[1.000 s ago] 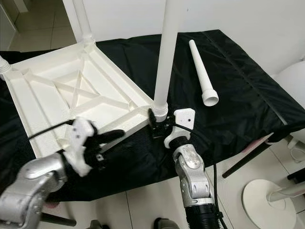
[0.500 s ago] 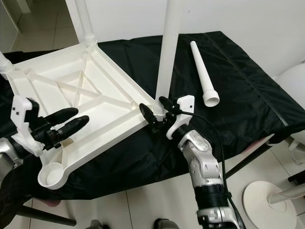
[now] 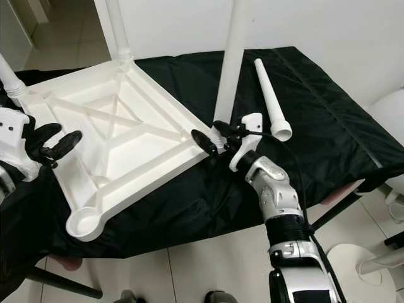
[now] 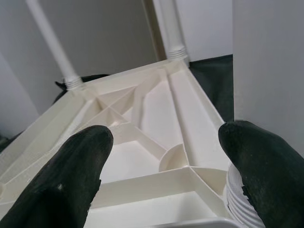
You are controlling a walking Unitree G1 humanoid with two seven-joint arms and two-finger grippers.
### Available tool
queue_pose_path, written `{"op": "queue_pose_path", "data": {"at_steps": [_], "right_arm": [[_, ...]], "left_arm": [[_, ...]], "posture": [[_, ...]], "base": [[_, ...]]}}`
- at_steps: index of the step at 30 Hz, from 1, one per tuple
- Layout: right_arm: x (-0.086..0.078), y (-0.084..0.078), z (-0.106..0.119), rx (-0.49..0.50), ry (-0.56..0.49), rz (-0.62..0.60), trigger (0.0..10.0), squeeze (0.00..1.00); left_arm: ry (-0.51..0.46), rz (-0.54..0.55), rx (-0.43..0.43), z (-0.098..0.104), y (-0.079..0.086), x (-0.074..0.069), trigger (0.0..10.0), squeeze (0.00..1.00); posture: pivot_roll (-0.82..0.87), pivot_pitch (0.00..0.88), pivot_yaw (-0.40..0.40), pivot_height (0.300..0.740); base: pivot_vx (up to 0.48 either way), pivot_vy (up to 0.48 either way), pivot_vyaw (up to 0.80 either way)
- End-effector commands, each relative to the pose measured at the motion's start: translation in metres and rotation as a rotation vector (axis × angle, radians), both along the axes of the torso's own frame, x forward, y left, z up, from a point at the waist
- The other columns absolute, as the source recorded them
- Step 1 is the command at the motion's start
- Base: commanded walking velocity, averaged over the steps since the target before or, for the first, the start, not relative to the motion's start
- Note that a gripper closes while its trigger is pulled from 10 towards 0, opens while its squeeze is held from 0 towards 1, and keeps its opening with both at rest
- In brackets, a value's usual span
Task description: Building children table
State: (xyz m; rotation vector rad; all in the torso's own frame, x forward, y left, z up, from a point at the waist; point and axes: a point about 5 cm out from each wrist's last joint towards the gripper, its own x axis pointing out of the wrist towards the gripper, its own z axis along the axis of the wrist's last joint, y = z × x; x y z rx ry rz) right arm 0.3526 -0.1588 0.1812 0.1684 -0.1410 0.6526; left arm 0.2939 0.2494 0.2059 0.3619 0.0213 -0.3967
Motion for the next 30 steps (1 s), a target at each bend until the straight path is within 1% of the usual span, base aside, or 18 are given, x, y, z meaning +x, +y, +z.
{"op": "queue_pose_path", "data": {"at_steps": [1,2,3,6,7,9,10,11,12,14,15,17,19,21,22,24,25,30], "right_arm": [[0.004,-0.019,0.000,-0.001,-0.003,-0.085,10.0,0.00],[0.004,-0.019,0.000,-0.001,-0.003,-0.085,10.0,0.00],[0.007,-0.026,0.001,0.014,-0.003,-0.129,10.0,0.00],[0.007,-0.028,0.002,0.014,-0.005,-0.141,10.0,0.00],[0.007,-0.029,0.001,0.008,-0.006,-0.149,10.0,0.00],[0.007,-0.029,0.001,0.008,-0.006,-0.149,10.0,0.00],[0.008,-0.034,0.003,0.020,-0.021,-0.198,10.0,0.00],[0.008,-0.034,0.003,0.020,-0.021,-0.198,10.0,0.00],[0.007,-0.034,0.005,0.018,-0.036,-0.194,10.0,0.00],[0.007,-0.034,0.005,0.018,-0.036,-0.194,10.0,0.00],[0.002,-0.023,0.006,0.027,-0.055,-0.142,10.0,0.00],[0.001,-0.020,0.007,0.034,-0.060,-0.129,10.0,0.00],[-0.001,-0.017,0.008,0.039,-0.069,-0.124,10.0,0.00],[-0.003,-0.014,0.009,0.051,-0.073,-0.116,10.0,0.00],[-0.006,-0.010,0.011,0.067,-0.088,-0.100,10.0,0.00],[-0.007,-0.008,0.012,0.071,-0.093,-0.095,10.0,0.00],[-0.008,-0.007,0.012,0.072,-0.097,-0.091,10.0,0.00],[-0.012,-0.006,0.014,0.083,-0.108,-0.092,10.0,0.00]], "left_arm": [[0.035,-0.025,0.158,-0.017,-0.005,0.002,10.0,0.00],[0.035,-0.025,0.158,-0.017,-0.005,0.002,10.0,0.00],[0.034,-0.029,0.243,-0.021,-0.006,0.005,10.0,0.00],[0.042,-0.034,0.247,-0.022,-0.006,0.006,10.0,0.00],[0.034,-0.045,0.276,-0.022,-0.008,0.007,10.0,0.00],[0.034,-0.045,0.276,-0.022,-0.008,0.007,10.0,0.00],[0.017,-0.073,0.341,-0.024,-0.014,0.011,10.0,0.00],[0.017,-0.073,0.341,-0.024,-0.014,0.011,10.0,0.00],[0.000,-0.082,0.375,-0.025,-0.017,0.014,10.0,0.00],[0.000,-0.082,0.375,-0.025,-0.017,0.014,10.0,0.00],[-0.007,-0.124,0.437,-0.031,-0.025,0.015,10.0,0.00],[-0.009,-0.139,0.462,-0.034,-0.028,0.015,10.0,0.00],[-0.010,-0.181,0.535,-0.040,-0.032,0.012,10.0,0.00],[-0.007,-0.196,0.531,-0.041,-0.034,0.012,10.0,0.00],[-0.016,-0.242,0.571,-0.045,-0.038,0.011,10.0,0.00],[-0.017,-0.262,0.580,-0.046,-0.039,0.010,10.0,0.00],[-0.018,-0.279,0.607,-0.047,-0.039,0.010,10.0,0.00],[-0.009,-0.312,0.634,-0.048,-0.035,0.009,10.0,0.00]], "posture": [[-0.03,0.086,0.037,0.740],[-0.03,0.086,0.037,0.740],[-0.04,0.091,0.041,0.740],[-0.04,0.091,0.041,0.740],[-0.04,0.094,0.046,0.740],[-0.04,0.094,0.046,0.740],[-0.04,0.106,0.050,0.740],[-0.04,0.106,0.050,0.740],[-0.04,0.106,0.050,0.740],[-0.04,0.106,0.050,0.740],[-0.04,0.113,0.055,0.740],[-0.04,0.115,0.057,0.740],[-0.04,0.118,0.058,0.740],[-0.04,0.118,0.058,0.740],[-0.04,0.121,0.061,0.740],[-0.04,0.123,0.062,0.740],[-0.04,0.124,0.064,0.740],[-0.04,0.125,0.064,0.740]], "base": [[0.000,0.000,0.00],[0.000,0.000,0.00],[0.000,0.000,0.00],[0.000,0.000,0.00],[0.000,0.000,0.00],[0.000,0.000,0.00],[0.000,0.000,0.00],[0.000,0.000,0.00],[0.000,0.000,0.00],[0.000,0.000,0.00],[0.000,0.000,0.00],[0.000,0.000,0.00],[0.000,0.000,0.00],[0.000,0.000,0.00],[0.000,0.000,0.00],[0.000,0.000,0.00],[0.000,0.000,0.00],[0.000,0.000,0.00]]}}
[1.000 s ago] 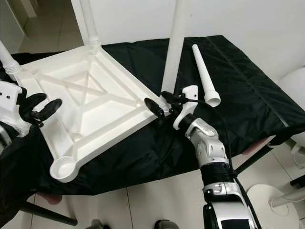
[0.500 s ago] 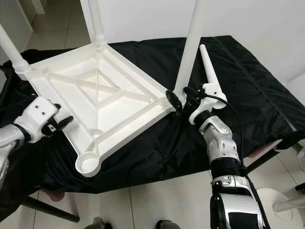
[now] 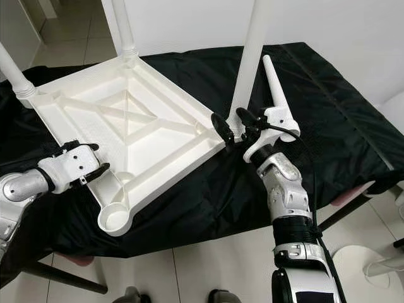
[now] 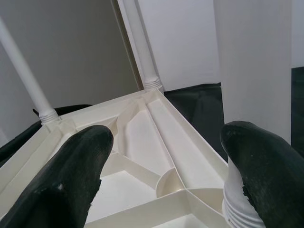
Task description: Building children table
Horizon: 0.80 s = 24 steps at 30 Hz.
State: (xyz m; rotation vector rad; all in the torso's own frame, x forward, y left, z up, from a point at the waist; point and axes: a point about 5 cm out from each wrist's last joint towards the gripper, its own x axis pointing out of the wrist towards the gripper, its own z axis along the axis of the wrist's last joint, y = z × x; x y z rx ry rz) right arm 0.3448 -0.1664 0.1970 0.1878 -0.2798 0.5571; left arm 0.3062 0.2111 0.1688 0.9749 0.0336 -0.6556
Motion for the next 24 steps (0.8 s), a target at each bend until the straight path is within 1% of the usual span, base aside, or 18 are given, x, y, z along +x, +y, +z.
{"op": "queue_pose_path", "data": {"at_steps": [1,6,7,8,10,11,12,13,15,16,20,22,23,24], "right_arm": [[-0.005,0.002,-0.001,0.025,0.002,0.004,10.0,0.00],[-0.009,0.001,0.000,0.037,0.000,-0.003,10.0,0.00],[-0.011,0.001,0.000,0.042,0.003,-0.008,10.0,0.00],[-0.011,0.001,0.000,0.042,0.003,-0.008,10.0,0.00],[-0.012,0.001,0.000,0.043,0.004,-0.010,10.0,0.00],[-0.012,0.001,0.000,0.043,0.004,-0.010,10.0,0.00],[-0.012,0.000,0.000,0.039,0.007,-0.012,10.0,0.00],[-0.012,0.000,0.000,0.039,0.007,-0.012,10.0,0.00],[-0.012,0.001,-0.001,0.036,0.010,-0.012,10.0,0.00],[-0.011,0.001,-0.001,0.037,0.012,-0.011,10.0,0.00],[-0.011,0.001,-0.001,0.036,0.014,-0.008,10.0,0.00],[-0.011,0.002,-0.001,0.034,0.018,-0.002,10.0,0.00],[-0.011,0.002,-0.001,0.034,0.018,-0.002,10.0,0.00],[-0.011,0.003,-0.001,0.034,0.020,0.001,10.0,0.00]], "left_arm": [[0.062,-0.018,0.034,-0.011,0.006,-0.004,10.0,0.00],[0.074,-0.025,0.030,-0.010,0.010,-0.006,10.0,0.00],[0.079,-0.014,0.000,-0.006,0.019,-0.008,10.0,0.00],[0.079,-0.014,0.000,-0.006,0.019,-0.008,10.0,0.00],[0.074,0.015,-0.031,0.000,0.028,-0.008,10.0,0.00],[0.074,0.015,-0.031,0.000,0.028,-0.008,10.0,0.00],[0.070,0.046,-0.057,0.009,0.039,-0.009,10.0,0.00],[0.070,0.046,-0.057,0.009,0.039,-0.009,10.0,0.00],[0.056,0.070,-0.083,0.016,0.045,-0.011,10.0,0.00],[0.042,0.073,-0.092,0.018,0.045,-0.011,10.0,0.00],[0.040,0.077,-0.124,0.020,0.044,-0.012,10.0,0.00],[0.049,0.043,-0.108,0.015,0.035,-0.016,10.0,0.00],[0.049,0.043,-0.108,0.015,0.035,-0.016,10.0,0.00],[0.061,0.015,-0.098,0.009,0.026,-0.019,10.0,0.00]], "posture": [[-0.05,0.127,0.069,0.740],[-0.05,0.127,0.068,0.740],[-0.05,0.128,0.068,0.740],[-0.05,0.128,0.068,0.740],[-0.05,0.129,0.068,0.740],[-0.05,0.129,0.068,0.740],[-0.05,0.129,0.064,0.740],[-0.05,0.129,0.064,0.740],[-0.05,0.130,0.061,0.740],[-0.05,0.132,0.055,0.740],[-0.05,0.132,0.052,0.740],[-0.04,0.133,0.048,0.740],[-0.04,0.133,0.048,0.740],[-0.05,0.133,0.047,0.740]], "base": [[0.000,0.000,0.00],[0.000,0.000,0.00],[0.000,0.000,0.00],[0.000,0.000,0.00],[0.000,0.000,0.00],[0.000,0.000,0.00],[0.000,0.000,0.00],[0.000,0.000,0.00],[0.000,0.000,0.00],[0.000,0.000,0.00],[0.000,0.000,0.00],[0.000,0.000,0.00],[0.000,0.000,0.00],[0.000,0.000,0.00]]}}
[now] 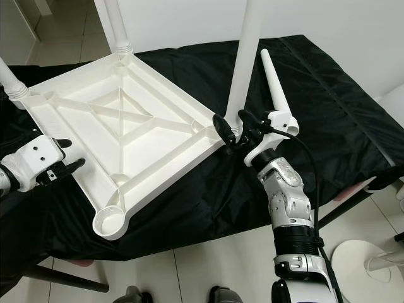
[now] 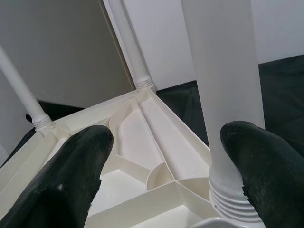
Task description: Building children table
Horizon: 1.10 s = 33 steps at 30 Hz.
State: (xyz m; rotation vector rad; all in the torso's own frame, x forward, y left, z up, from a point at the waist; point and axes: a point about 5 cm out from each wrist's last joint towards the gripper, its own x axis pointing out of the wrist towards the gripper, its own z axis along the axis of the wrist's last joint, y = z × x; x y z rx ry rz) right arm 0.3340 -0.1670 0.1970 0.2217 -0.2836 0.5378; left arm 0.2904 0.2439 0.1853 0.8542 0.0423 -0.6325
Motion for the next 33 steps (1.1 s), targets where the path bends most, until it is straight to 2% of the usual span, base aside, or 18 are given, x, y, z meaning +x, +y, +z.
{"op": "queue_pose_path", "data": {"at_steps": [1,5,7,12,22,33], "right_arm": [[0.000,0.004,-0.001,0.000,0.013,0.016,10.0,0.00],[0.000,0.003,-0.001,-0.002,0.015,0.014,10.0,0.00],[-0.002,0.001,-0.001,-0.008,0.017,0.007,10.0,0.00],[-0.005,-0.001,-0.004,-0.009,0.023,0.008,10.0,0.00],[-0.005,-0.001,-0.006,-0.015,0.031,0.013,10.0,0.00],[-0.008,0.001,-0.007,-0.014,0.032,0.013,10.0,0.00]], "left_arm": [[0.034,-0.032,0.011,-0.009,-0.010,-0.004,10.0,0.00],[0.037,-0.051,0.020,-0.014,-0.016,-0.005,10.0,0.00],[0.056,-0.081,-0.005,-0.019,-0.027,-0.008,10.0,0.00],[0.071,-0.113,-0.019,-0.020,-0.036,-0.014,10.0,0.00],[0.112,-0.182,0.010,-0.020,-0.043,-0.026,10.0,0.00],[0.143,-0.225,-0.022,-0.022,-0.060,-0.035,10.0,0.00]], "posture": [[-0.05,0.133,0.047,0.740],[-0.05,0.133,0.047,0.740],[-0.06,0.133,0.049,0.740],[-0.05,0.128,0.050,0.740],[-0.05,0.113,0.050,0.740],[-0.05,0.109,0.060,0.740]], "base": [[0.000,0.000,0.00],[0.000,0.000,0.00],[0.000,0.000,0.00],[0.000,0.000,0.00],[0.000,0.000,0.00],[0.000,0.000,0.00]]}}
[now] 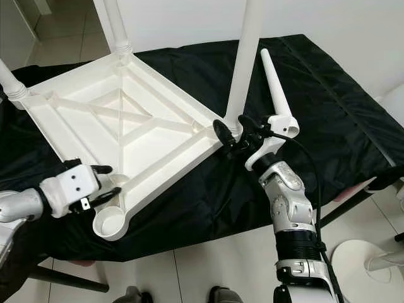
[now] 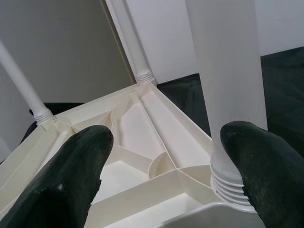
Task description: Building children table
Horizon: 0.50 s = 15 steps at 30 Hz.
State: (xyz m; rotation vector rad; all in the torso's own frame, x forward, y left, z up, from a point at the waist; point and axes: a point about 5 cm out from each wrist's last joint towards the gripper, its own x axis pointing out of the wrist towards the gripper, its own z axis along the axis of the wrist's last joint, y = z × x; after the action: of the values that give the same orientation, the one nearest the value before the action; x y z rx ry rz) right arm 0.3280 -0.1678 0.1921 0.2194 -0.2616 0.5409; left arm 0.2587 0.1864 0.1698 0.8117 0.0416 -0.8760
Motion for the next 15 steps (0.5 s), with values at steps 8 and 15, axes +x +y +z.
{"op": "queue_pose_path", "data": {"at_steps": [8,15], "right_arm": [[-0.003,0.001,-0.002,-0.004,0.014,0.005,10.0,0.00],[-0.004,0.001,-0.002,-0.003,0.013,0.001,10.0,0.00]], "left_arm": [[0.057,-0.023,-0.011,-0.009,-0.010,-0.006,10.0,0.00],[0.053,-0.053,-0.045,-0.013,-0.027,-0.010,10.0,0.00]], "posture": [[-0.06,0.109,0.065,0.740],[-0.06,0.111,0.068,0.740]], "base": [[0.000,0.000,0.00],[0.000,0.000,0.00]]}}
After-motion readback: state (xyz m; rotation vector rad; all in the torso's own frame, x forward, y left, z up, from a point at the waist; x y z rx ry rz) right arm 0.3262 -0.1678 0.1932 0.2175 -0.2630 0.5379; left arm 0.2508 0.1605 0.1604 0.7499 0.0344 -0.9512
